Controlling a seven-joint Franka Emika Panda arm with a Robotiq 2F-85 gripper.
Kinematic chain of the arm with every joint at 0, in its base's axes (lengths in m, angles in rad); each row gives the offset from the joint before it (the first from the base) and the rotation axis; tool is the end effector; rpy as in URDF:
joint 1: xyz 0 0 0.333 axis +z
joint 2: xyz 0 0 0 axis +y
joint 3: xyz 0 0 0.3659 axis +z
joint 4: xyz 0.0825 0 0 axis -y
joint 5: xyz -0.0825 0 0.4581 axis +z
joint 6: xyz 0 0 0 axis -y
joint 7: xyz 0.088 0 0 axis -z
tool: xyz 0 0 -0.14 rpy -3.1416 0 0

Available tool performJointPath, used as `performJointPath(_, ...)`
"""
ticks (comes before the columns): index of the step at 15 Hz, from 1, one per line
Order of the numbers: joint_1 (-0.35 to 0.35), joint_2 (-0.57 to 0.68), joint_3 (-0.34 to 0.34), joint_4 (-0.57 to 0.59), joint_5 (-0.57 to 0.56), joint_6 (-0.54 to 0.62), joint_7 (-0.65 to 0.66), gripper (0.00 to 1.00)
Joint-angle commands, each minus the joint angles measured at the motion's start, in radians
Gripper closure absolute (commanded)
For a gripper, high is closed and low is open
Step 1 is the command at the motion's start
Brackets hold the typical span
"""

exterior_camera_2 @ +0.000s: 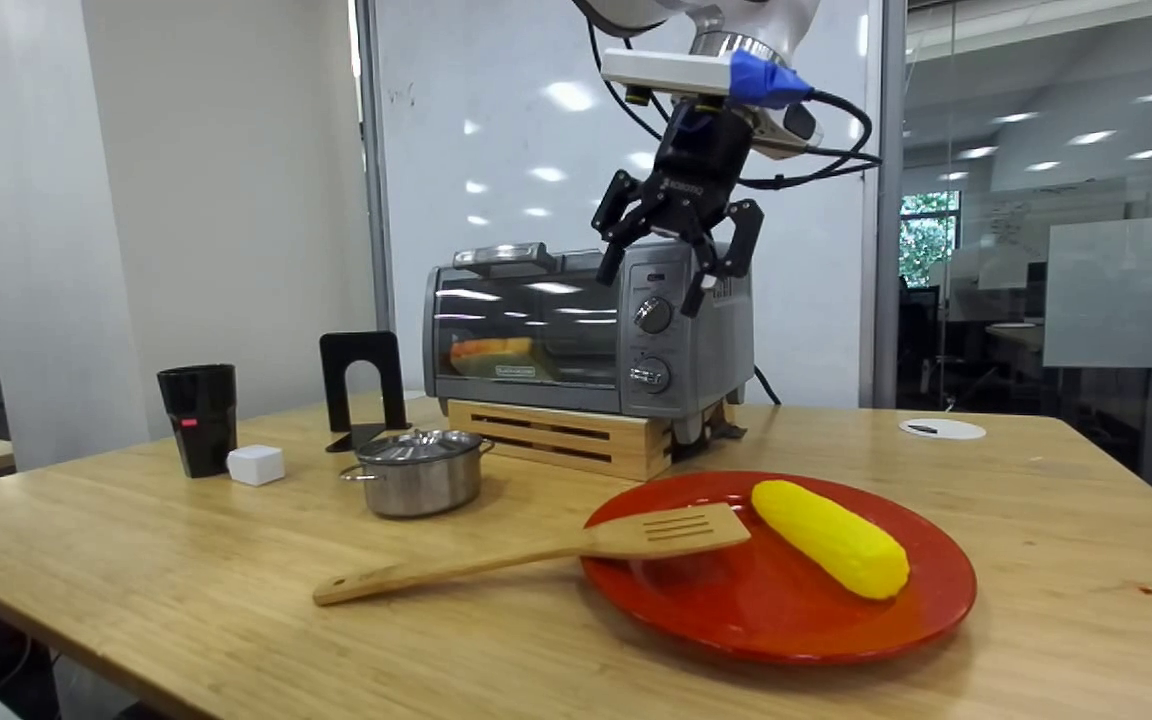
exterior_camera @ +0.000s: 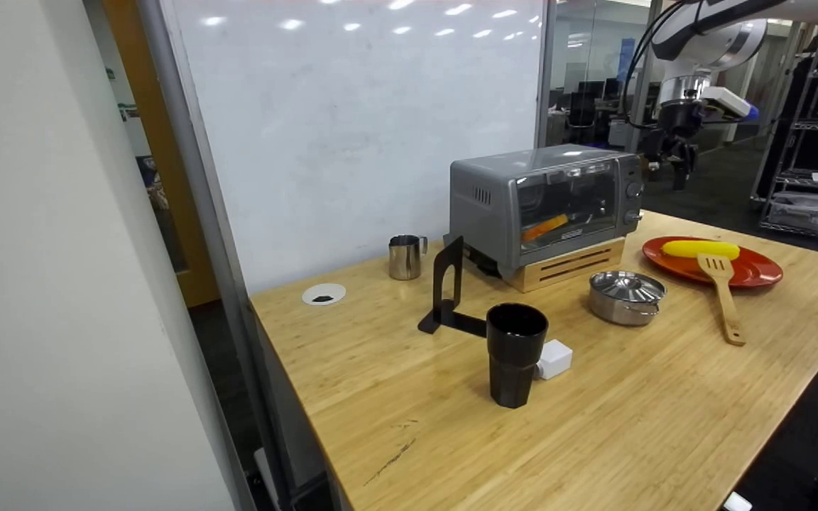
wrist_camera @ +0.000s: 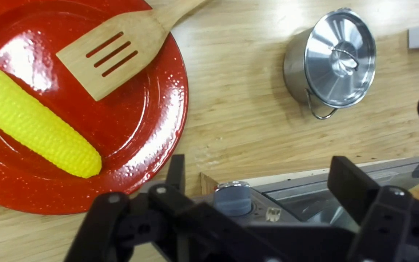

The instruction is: Turn the top knob on the microwave to the left

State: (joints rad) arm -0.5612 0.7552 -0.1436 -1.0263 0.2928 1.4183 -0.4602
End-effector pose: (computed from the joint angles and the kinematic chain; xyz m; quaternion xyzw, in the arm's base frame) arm 0.6662 -0.4628 0.3716 -0.9730 0.1131 0.0964 0.1766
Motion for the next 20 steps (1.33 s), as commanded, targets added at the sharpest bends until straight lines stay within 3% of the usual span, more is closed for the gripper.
performJointPath(1,0.005,0.048,0.013,0.074,0.043,0.009,0.064,0.0)
performJointPath(10,0.016,0.117,0.03,0.191,0.057,-0.009,0.113,0.0)
performJointPath(20,0.013,0.163,0.027,0.234,0.047,-0.026,0.104,0.0)
